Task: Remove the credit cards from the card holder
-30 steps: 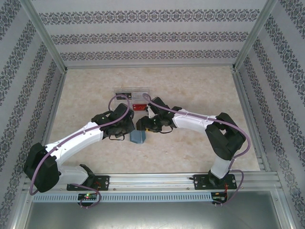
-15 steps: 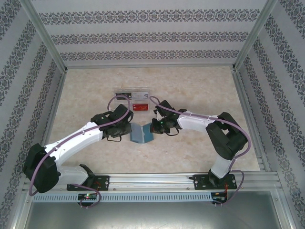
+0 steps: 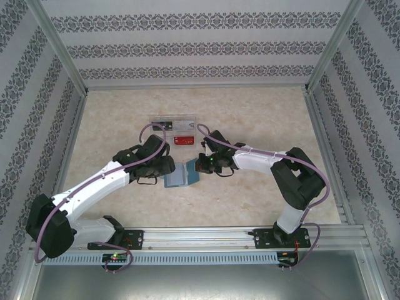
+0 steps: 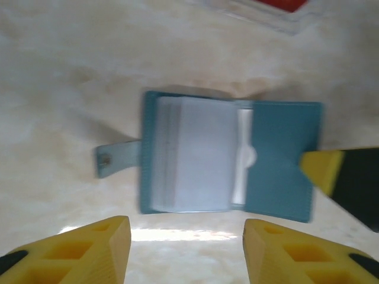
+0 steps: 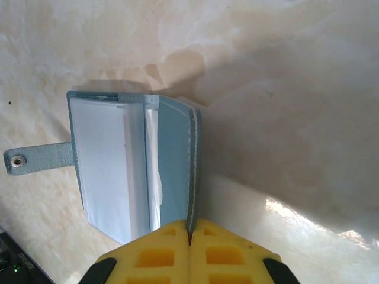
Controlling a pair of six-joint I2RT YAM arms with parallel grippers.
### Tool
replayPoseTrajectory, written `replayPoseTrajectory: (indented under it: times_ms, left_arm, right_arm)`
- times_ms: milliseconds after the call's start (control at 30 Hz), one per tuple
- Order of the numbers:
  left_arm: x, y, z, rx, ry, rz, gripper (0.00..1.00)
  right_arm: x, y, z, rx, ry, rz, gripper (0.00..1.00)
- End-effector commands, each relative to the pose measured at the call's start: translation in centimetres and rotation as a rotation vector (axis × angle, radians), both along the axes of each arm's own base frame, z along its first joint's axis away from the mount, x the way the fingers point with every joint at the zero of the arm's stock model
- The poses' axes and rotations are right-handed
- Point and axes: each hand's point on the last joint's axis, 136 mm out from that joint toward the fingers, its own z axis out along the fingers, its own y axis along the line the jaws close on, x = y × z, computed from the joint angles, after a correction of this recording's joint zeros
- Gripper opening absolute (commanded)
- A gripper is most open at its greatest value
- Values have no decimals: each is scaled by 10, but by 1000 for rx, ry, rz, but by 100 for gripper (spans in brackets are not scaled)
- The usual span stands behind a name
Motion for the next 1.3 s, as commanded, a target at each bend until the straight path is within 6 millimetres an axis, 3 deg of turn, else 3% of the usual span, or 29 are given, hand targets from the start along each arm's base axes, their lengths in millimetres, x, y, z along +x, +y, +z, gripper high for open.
replayPoseTrajectory:
  times_ms: [0, 300, 433, 633, 733, 833, 933, 1100, 1267]
  left_arm:
    - [6, -28, -17, -130, 15, -40, 51]
    - [2, -13, -82, -19, 88, -15, 47]
    - [4, -11, -96, -12, 73, -6, 47]
    - [9, -23, -103, -87, 24, -36, 47]
    - [9, -19, -97, -72, 5, -28, 48]
    - [4, 0, -86, -8, -14, 10, 51]
    - [0, 12, -66, 3, -80, 19, 57]
    - [-3, 20, -39, -35, -239, -12, 60]
    - [-11, 17, -32, -52, -247, -67, 58]
  right_arm:
    - [2, 0, 10, 23, -25, -18, 0]
    - [6, 5, 2, 30, -30, 0, 0]
    - [5, 8, -6, 40, -36, 12, 0]
    - [2, 10, -18, 41, -36, 6, 0]
    - [-6, 15, -20, 51, -31, 27, 0]
    - [-12, 17, -20, 38, -36, 40, 0]
    - [-18, 16, -17, 30, -46, 43, 0]
    - [-27, 12, -23, 15, -55, 57, 0]
    - [-37, 10, -30, 21, -46, 66, 0]
